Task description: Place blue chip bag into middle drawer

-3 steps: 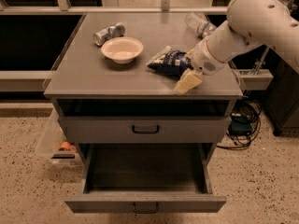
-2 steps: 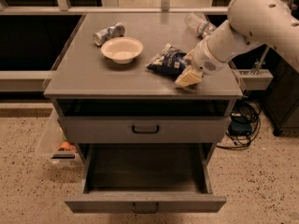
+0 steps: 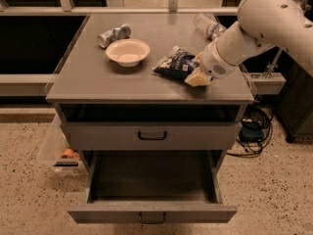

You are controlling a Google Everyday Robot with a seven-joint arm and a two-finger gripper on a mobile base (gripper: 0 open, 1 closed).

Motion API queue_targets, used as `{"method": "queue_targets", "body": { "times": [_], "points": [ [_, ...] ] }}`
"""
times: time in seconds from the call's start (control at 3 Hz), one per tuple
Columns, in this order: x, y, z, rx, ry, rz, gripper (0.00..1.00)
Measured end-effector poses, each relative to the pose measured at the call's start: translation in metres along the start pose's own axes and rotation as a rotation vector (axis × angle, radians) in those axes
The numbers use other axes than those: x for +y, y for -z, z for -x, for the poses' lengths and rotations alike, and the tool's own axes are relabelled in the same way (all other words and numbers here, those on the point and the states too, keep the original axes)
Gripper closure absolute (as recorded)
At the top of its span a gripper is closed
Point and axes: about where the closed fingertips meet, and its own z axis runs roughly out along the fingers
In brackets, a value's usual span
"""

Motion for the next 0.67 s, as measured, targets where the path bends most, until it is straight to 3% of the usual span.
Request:
{"method": "queue_targets", "body": {
  "times": [0.67],
  "points": [
    [-0.0021,0.0086,0.0053,0.0,0.0,0.0,1.0]
  ]
}}
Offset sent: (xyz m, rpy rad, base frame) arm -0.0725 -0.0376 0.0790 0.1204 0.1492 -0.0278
